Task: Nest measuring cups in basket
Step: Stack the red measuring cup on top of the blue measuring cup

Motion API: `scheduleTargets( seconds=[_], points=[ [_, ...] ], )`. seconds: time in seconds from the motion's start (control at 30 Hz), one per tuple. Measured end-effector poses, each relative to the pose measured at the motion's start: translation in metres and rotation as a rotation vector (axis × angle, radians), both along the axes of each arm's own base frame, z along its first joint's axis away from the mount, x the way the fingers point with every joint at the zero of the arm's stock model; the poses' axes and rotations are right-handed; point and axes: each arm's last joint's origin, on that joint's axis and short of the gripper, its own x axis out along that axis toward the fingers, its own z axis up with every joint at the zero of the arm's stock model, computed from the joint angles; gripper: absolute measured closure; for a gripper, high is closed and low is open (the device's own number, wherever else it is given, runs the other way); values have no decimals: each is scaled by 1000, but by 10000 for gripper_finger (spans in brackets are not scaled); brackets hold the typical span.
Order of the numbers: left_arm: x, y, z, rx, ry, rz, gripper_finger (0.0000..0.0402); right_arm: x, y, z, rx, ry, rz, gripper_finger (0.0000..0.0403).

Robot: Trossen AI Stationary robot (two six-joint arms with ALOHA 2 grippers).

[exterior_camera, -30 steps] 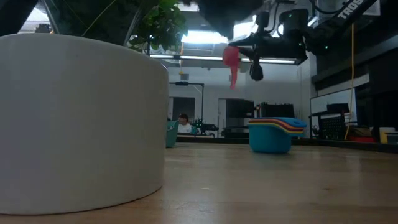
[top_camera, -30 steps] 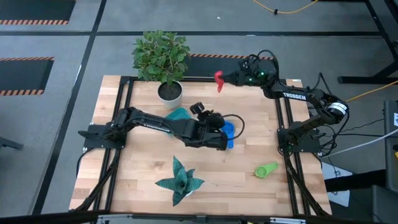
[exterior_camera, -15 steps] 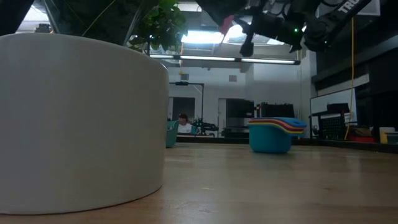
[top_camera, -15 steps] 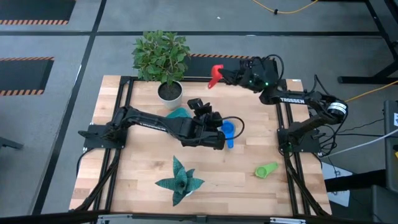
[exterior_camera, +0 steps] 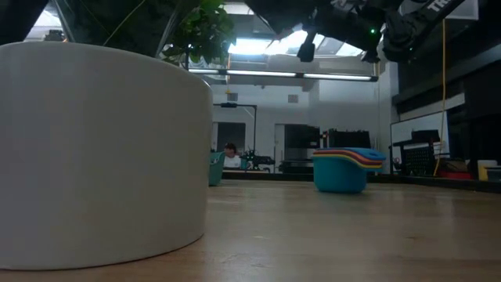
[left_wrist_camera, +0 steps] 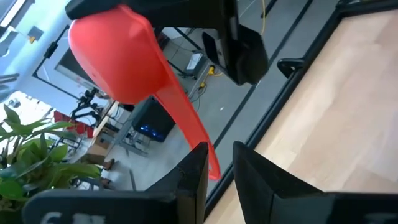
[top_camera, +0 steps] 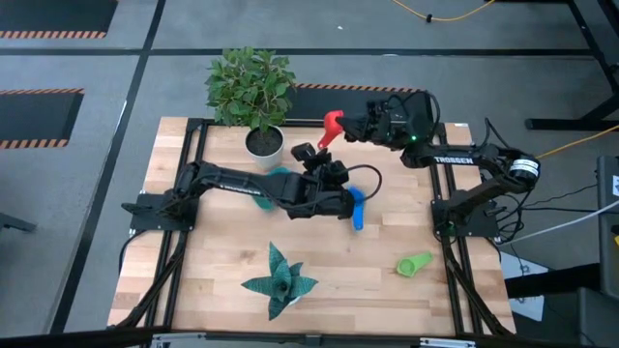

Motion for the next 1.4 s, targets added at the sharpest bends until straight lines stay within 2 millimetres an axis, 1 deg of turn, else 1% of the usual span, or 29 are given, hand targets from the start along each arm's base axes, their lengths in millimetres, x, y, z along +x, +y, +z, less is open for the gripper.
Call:
scheduleTargets(
  seconds=[0.1,0.4,0.53,0.77,0.93,1.1,1.4],
  points=[
    [0,4,0,-1,-1,10,334,1,3,0,43,-2,30,380],
    [2,14,1,-3,-15,31,334,2,5,0,42,-2,36,380],
    [2,18,0,-8,-18,40,334,3,7,0,96,-6,64,380],
    [2,23,1,-4,-20,54,334,4,11,2,93,-24,75,379],
    [2,24,1,15,-30,71,334,4,11,2,72,-30,69,379],
    [2,20,2,50,-48,88,334,4,12,3,76,-36,65,379],
    [2,18,5,108,-145,150,334,1,13,7,58,-85,67,379]
  ],
)
